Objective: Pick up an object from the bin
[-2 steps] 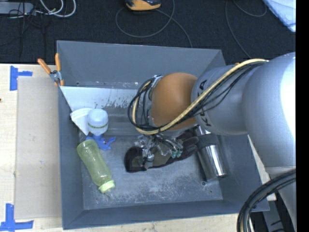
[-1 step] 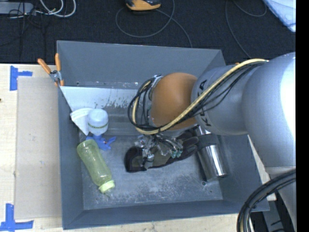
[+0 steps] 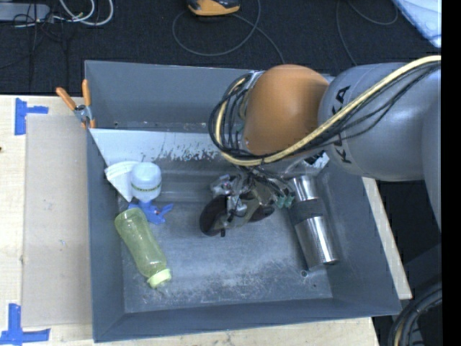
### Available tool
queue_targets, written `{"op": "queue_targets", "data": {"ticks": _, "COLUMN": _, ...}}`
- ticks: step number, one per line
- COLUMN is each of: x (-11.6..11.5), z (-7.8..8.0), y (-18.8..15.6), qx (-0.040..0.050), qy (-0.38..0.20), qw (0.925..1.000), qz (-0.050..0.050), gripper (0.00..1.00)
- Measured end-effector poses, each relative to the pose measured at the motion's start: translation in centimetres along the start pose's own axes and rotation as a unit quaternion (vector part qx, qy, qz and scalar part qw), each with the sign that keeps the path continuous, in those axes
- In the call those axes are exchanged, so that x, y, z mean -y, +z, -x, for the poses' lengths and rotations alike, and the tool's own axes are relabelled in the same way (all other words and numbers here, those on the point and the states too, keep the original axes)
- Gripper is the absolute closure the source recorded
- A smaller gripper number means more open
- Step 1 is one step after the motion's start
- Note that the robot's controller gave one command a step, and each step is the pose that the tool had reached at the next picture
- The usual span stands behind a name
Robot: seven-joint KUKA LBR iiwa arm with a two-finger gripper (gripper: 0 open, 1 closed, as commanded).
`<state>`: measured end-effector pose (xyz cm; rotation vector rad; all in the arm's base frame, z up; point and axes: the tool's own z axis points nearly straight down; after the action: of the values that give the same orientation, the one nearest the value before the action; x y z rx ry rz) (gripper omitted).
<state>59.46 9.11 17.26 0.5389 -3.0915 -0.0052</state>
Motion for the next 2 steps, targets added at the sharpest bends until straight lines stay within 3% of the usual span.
{"op": "queue_targets", "data": {"ticks": 1, "x": 0.0, "z": 0.0, "y": 0.0, "qx": -0.0002, "qy": 0.000, "qw": 1.0000, "qz": 0.000, "gripper": 1.00}}
{"op": "queue_targets", "data": {"ticks": 2, "x": -0.3, "z": 0.0, "y": -4.2, "qx": -0.0036, "qy": -0.007, "qw": 1.0000, "qz": 0.001, "gripper": 1.00}}
